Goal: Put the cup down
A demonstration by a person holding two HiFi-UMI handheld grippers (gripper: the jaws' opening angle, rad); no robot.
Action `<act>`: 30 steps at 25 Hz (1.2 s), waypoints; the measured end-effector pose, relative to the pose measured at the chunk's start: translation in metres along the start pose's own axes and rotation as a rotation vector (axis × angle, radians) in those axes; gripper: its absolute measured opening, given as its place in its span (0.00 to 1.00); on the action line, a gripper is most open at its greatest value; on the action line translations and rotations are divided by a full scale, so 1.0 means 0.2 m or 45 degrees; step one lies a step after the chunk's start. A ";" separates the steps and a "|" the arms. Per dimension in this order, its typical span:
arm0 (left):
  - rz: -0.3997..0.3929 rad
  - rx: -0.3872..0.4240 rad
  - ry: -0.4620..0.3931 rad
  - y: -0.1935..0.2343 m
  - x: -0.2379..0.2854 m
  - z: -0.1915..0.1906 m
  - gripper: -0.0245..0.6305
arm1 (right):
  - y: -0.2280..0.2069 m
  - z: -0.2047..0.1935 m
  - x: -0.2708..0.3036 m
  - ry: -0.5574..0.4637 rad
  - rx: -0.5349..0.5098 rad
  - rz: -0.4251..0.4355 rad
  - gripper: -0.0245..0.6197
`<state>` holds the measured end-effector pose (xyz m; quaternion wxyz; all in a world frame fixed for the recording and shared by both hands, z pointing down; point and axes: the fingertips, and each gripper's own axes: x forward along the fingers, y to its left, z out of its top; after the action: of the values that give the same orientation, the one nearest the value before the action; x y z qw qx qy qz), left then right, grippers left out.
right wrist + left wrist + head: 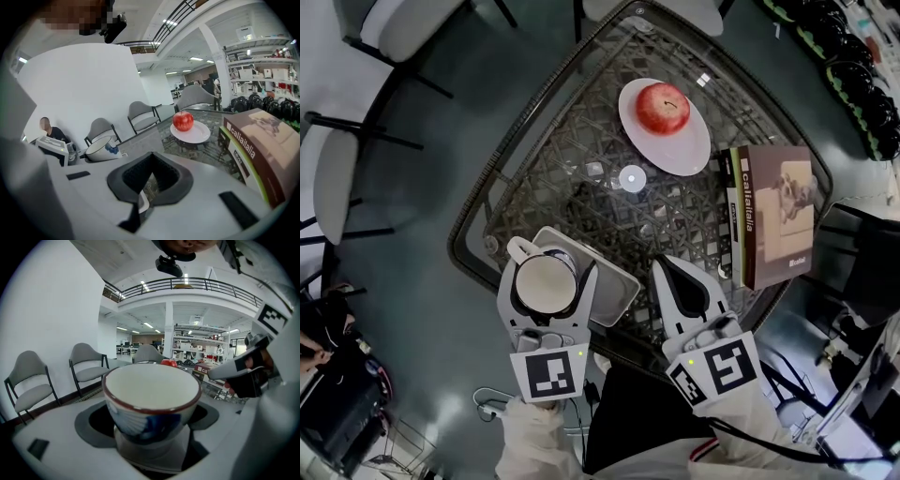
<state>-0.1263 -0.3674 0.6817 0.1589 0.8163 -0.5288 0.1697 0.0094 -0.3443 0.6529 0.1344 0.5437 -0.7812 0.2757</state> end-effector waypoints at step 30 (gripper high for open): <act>0.022 0.032 0.035 -0.05 -0.37 0.01 0.68 | 0.22 0.03 -0.33 -0.090 0.008 0.033 0.05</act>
<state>-0.1459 -0.3042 0.6467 0.1543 0.8112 -0.5314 0.1891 -0.0062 -0.2848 0.6019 0.1016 0.5433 -0.7916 0.2604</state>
